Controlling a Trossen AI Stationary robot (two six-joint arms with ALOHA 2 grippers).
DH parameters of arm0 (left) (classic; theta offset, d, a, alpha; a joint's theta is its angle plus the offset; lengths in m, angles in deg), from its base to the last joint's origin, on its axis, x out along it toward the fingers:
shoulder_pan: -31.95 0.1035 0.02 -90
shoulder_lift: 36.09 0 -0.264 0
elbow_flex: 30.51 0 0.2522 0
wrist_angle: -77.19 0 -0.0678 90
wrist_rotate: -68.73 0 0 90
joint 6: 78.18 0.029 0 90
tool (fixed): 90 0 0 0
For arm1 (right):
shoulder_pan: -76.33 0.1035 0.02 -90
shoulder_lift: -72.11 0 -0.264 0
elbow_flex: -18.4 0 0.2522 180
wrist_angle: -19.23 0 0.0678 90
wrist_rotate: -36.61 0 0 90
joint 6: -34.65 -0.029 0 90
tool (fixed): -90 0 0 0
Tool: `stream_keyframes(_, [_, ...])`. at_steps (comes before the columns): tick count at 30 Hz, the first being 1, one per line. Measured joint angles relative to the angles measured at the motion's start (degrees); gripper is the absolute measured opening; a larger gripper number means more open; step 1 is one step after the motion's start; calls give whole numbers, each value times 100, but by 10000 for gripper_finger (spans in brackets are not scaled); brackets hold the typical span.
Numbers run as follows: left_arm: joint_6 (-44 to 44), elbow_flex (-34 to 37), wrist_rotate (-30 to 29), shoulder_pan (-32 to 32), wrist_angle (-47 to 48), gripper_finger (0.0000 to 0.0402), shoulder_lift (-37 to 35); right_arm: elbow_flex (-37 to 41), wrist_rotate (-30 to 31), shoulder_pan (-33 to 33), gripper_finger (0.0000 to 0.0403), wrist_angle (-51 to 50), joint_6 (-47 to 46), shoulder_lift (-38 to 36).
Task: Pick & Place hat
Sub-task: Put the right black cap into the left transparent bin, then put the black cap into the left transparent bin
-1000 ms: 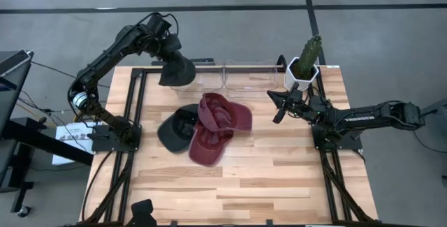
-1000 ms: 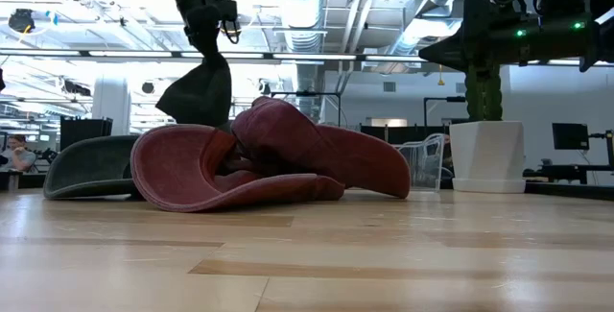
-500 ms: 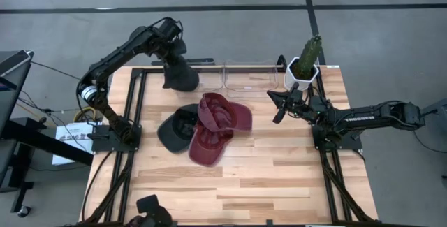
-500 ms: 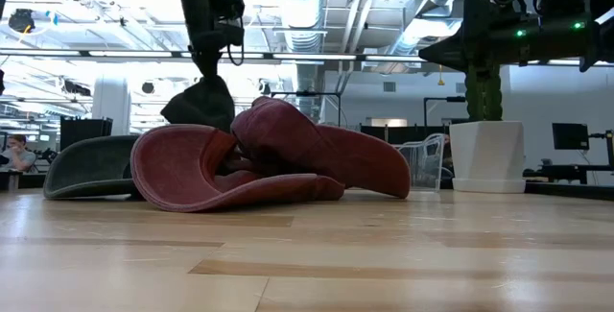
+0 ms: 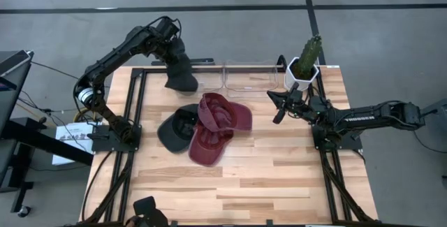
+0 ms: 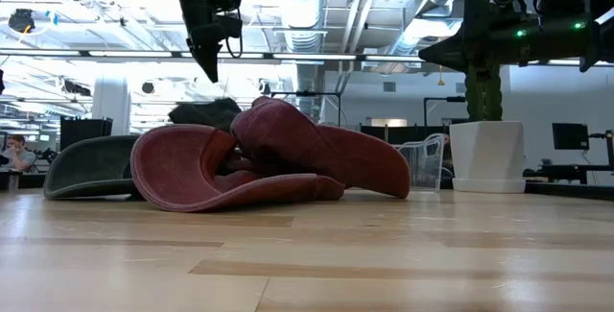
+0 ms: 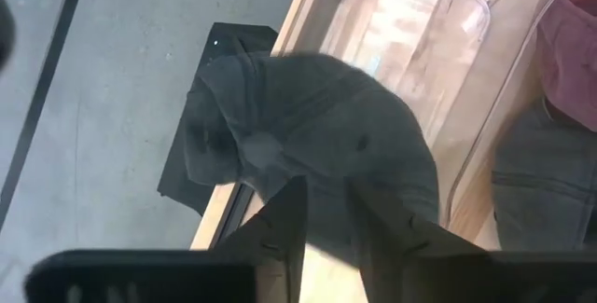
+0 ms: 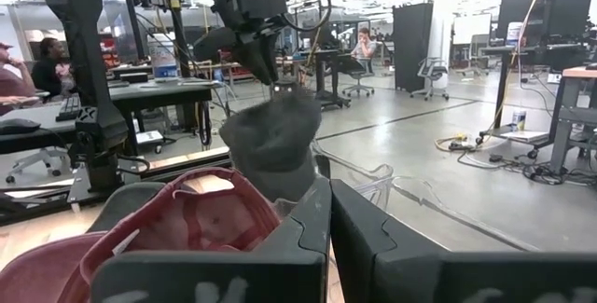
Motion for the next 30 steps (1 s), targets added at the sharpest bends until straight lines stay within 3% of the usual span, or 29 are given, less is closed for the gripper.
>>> stream_keyframes(9, [-115, 2, -194, -1, -2, 112, 0, 0, 0, -2, 0, -2, 0, -2])
stream_keyframes(12, [-141, 4, -835, -2, -6, 113, -10, 0, 0, -2, 0, -2, 0, -2])
stream_keyframes(15, [-345, 7, -1892, 0, -30, 111, -57, 0, 0, -2, 0, -4, -37, -2])
stream_keyframes(19, [-1031, 7, -2973, -5, -55, 112, -251, 0, -2, 17, 0, -4, -44, 0])
stream_keyframes(22, [-1844, 10, -2866, -86, -49, 112, -521, 0, -2, 72, 0, -2, -44, -1])
stream_keyframes(25, [-2468, 156, -2348, -308, -46, 111, -940, 0, -6, 118, 0, -2, -40, -2])
stream_keyframes(30, [-3085, 777, -1701, -1058, -79, 111, -1732, 0, -4, 112, 0, 11, -39, -2])
